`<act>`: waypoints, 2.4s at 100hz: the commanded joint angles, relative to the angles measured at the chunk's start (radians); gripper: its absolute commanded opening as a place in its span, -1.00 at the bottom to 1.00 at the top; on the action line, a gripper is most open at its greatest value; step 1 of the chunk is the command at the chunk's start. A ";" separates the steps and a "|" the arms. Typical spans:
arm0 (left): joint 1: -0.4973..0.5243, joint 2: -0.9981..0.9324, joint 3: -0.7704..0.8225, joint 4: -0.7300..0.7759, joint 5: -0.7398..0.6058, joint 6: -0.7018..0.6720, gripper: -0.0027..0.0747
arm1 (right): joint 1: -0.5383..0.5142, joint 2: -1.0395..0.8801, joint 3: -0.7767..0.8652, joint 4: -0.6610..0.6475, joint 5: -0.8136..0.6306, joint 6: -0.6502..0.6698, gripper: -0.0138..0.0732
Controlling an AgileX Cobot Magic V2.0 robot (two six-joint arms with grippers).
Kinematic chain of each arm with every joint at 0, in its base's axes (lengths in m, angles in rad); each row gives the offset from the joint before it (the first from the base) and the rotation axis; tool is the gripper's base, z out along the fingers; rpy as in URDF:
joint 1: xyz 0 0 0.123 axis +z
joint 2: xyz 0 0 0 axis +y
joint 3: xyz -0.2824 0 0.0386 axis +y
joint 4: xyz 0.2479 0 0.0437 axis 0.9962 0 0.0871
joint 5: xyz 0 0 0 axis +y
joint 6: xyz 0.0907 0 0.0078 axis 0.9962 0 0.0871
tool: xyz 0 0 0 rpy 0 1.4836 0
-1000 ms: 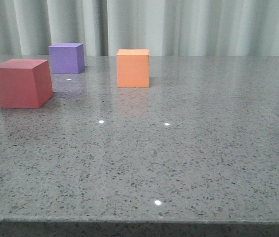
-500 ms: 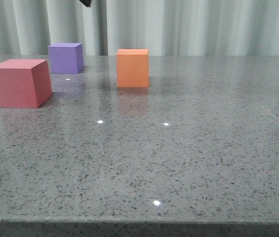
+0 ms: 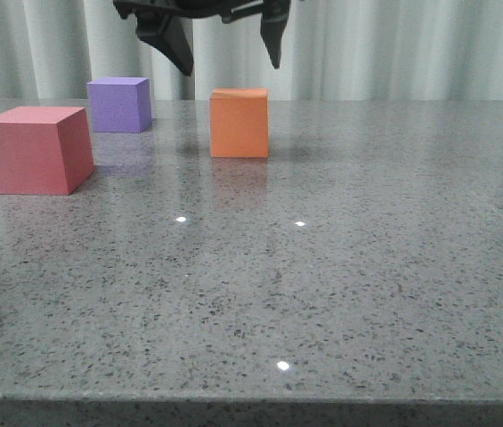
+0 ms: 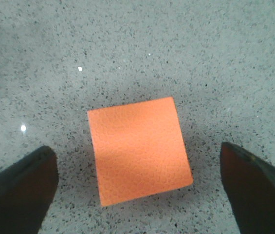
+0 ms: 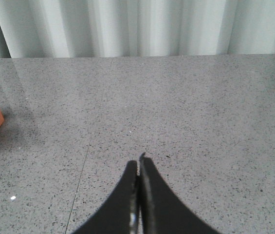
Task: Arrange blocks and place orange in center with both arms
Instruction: 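Lower the open left gripper over the orange cube and close, then lift the orange cube and carry it between pink and purple cubes, then lower the orange cube between the cubes, open the left gripper, withdraw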
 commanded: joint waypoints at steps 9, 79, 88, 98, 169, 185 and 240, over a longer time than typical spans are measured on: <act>-0.006 -0.020 -0.036 0.017 -0.082 -0.010 0.69 | -0.007 0.002 -0.027 -0.012 -0.084 -0.007 -0.84; -0.006 0.025 -0.036 0.028 -0.029 -0.010 -0.16 | -0.007 0.002 -0.027 -0.012 -0.084 -0.007 -0.84; -0.006 -0.003 -0.036 0.028 0.004 -0.010 -0.16 | -0.007 0.002 -0.027 -0.012 -0.084 -0.007 -0.84; -0.006 -0.048 -0.036 0.045 0.043 -0.008 -0.16 | -0.007 0.002 -0.027 -0.012 -0.084 -0.007 -0.84; 0.294 -0.396 0.373 -0.154 -0.197 0.315 -0.16 | -0.007 0.002 -0.027 -0.012 -0.084 -0.007 -0.84; 0.326 -0.357 0.374 -0.195 -0.228 0.341 -0.16 | -0.007 0.002 -0.027 -0.012 -0.084 -0.007 -0.84; 0.328 -0.208 0.373 -0.191 -0.297 0.343 -0.16 | -0.007 0.002 -0.027 -0.012 -0.084 -0.007 -0.84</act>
